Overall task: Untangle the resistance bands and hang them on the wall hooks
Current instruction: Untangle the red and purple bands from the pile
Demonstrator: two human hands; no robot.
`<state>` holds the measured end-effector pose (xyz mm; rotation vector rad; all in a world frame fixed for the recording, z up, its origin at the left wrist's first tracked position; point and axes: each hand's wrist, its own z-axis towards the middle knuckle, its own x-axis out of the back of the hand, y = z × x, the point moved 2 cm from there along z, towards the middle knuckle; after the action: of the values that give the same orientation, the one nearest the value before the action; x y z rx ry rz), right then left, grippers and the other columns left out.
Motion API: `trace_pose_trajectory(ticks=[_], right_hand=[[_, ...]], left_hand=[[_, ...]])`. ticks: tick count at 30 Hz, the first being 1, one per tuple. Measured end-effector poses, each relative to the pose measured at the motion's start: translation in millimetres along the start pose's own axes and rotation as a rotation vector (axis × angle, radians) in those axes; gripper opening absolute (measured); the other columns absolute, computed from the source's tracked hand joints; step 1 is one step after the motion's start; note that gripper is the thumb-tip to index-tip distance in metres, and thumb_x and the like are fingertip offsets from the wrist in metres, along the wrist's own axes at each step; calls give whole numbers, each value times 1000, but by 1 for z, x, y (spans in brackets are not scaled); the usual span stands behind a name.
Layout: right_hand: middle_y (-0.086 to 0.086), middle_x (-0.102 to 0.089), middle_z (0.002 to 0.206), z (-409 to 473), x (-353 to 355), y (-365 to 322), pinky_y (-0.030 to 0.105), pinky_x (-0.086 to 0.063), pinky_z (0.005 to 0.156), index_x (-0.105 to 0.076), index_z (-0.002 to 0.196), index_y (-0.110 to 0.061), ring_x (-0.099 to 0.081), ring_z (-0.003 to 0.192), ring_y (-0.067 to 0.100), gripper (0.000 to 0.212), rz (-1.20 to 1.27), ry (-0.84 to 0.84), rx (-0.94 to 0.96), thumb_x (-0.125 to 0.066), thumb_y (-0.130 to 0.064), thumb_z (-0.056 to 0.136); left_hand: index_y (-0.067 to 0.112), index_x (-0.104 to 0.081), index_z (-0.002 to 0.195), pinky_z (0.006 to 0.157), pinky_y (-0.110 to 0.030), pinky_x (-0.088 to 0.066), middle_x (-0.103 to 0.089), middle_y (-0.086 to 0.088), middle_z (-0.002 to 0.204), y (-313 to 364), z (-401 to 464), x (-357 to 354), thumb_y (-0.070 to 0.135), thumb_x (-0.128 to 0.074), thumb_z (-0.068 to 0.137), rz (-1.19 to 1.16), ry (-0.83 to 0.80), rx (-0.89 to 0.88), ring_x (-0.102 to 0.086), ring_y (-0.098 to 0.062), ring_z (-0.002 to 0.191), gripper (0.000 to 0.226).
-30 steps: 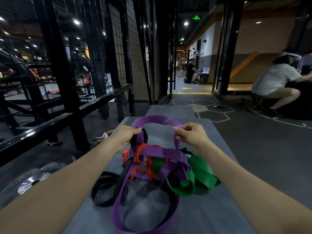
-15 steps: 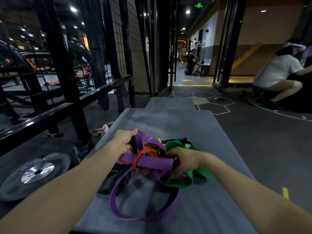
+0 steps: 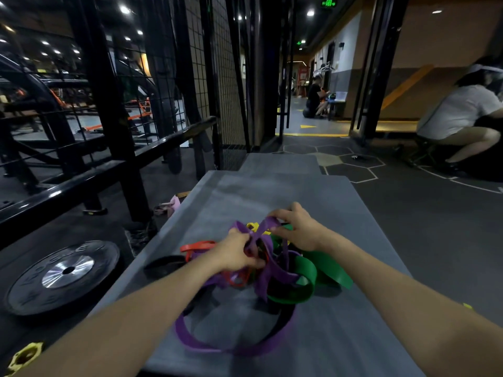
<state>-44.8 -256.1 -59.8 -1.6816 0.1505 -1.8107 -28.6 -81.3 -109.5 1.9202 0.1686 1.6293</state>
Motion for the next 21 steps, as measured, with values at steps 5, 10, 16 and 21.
trace_pose_trajectory(ticks=[5,10,16,21], right_hand=[[12,-61,83,2,-8,7,31,-39,60,-49,79,-11,-61,77,29,35,-21,134,-206,-73,-36,77],[18,-66,91,1,-40,-17,29,-37,64,-64,80,-10,-58,81,27,29,-270,-75,-38,-65,-39,83],[13,-53,126,1,-73,-8,35,-42,95,-50,120,-6,-51,119,28,33,-552,-165,14,-46,-4,88],[-1,-66,78,1,-32,7,22,-47,68,-70,99,-7,-58,75,10,49,425,-205,-174,-56,20,61]], left_hand=[[13,-56,65,59,-24,-46,-60,-4,64,-6,1,9,8,-42,97,-447,103,120,-54,-11,50,35],[7,-51,63,44,-24,-41,-61,-8,62,-16,0,20,15,-37,100,-684,116,243,-50,-18,45,40],[8,-55,71,46,-21,-44,-57,-4,70,-35,-9,16,16,-51,94,-566,-21,284,-52,-12,54,25],[6,-66,100,91,-39,-51,-70,-10,96,-44,-5,39,44,-71,76,-581,52,291,-66,-28,86,45]])
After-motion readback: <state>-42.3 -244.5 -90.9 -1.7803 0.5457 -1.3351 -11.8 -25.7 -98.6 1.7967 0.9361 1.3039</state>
